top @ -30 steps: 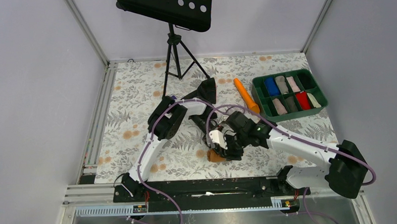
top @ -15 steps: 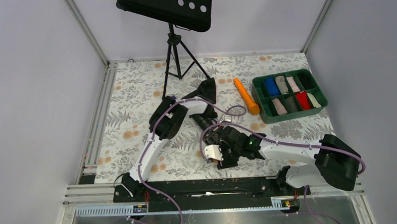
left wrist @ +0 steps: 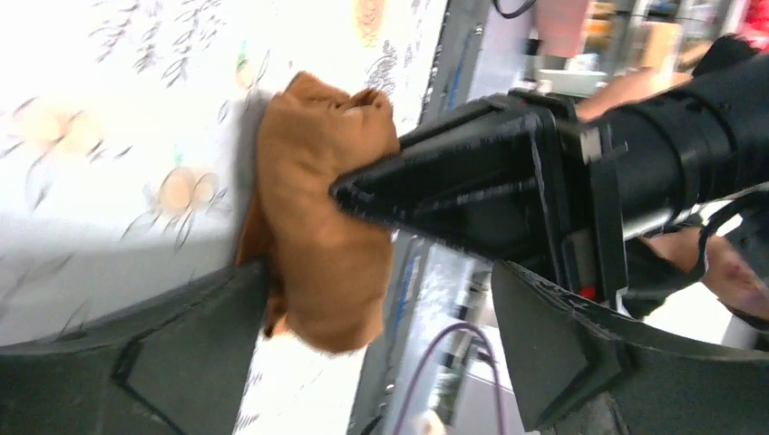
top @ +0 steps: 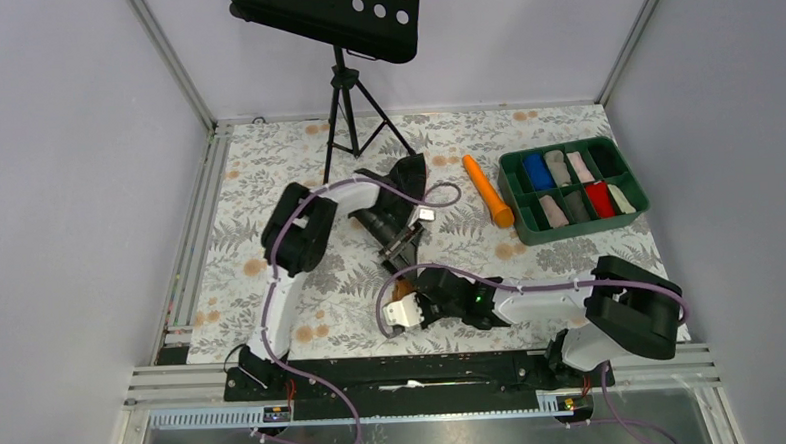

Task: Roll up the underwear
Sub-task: Pick up the underwear from the center of the board, then place the underwear in the storage box.

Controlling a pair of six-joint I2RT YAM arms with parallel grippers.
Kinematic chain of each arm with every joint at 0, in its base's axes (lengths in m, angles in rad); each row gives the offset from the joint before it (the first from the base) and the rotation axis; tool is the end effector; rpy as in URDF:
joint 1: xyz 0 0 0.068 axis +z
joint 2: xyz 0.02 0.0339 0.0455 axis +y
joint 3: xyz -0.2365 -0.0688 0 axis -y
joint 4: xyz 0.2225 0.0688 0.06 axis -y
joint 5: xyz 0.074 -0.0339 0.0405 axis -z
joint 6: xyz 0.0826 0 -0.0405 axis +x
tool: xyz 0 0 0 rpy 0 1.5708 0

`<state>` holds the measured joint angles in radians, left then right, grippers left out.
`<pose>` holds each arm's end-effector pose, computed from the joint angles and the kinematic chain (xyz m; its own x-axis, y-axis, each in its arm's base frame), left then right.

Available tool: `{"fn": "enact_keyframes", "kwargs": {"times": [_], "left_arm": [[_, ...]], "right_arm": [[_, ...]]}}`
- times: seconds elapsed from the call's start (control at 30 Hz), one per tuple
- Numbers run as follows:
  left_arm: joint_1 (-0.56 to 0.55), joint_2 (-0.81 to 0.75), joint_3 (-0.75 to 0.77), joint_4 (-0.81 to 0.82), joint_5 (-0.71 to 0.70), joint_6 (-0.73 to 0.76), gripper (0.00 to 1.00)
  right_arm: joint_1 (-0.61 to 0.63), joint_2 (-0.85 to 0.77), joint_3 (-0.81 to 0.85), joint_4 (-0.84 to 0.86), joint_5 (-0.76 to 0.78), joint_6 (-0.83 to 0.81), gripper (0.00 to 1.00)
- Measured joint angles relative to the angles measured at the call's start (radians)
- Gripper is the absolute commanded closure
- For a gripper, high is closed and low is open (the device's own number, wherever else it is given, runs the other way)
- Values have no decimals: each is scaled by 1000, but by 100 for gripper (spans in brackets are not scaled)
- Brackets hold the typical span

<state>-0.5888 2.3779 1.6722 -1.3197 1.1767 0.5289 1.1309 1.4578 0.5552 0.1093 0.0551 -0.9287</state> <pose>0.2509 -0.2593 0.0834 -0.7076 0.7055 -0.0395 0.2700 0.2183 -0.9378 0.1268 0.2587 0.0995 0.5286 -0.7547 -0.3887 -0.7742 -0.2408 -0.5853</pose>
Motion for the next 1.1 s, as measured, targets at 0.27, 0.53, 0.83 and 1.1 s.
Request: {"fn": "enact_keyframes", "kwargs": {"times": [0.27, 0.53, 0.83, 1.1], "left_arm": [[202, -283, -195, 146, -157, 34, 1], [285, -604, -389, 264, -315, -4, 1], [292, -773, -427, 362, -488, -131, 1], [293, -822, -428, 384, -617, -241, 1]], "right_arm": [[-15, -78, 55, -192, -134, 37, 100], [-266, -117, 220, -552, -376, 164, 100], [-683, -144, 472, -696, -494, 272, 100], [-1028, -92, 707, -744, -394, 372, 100]]}}
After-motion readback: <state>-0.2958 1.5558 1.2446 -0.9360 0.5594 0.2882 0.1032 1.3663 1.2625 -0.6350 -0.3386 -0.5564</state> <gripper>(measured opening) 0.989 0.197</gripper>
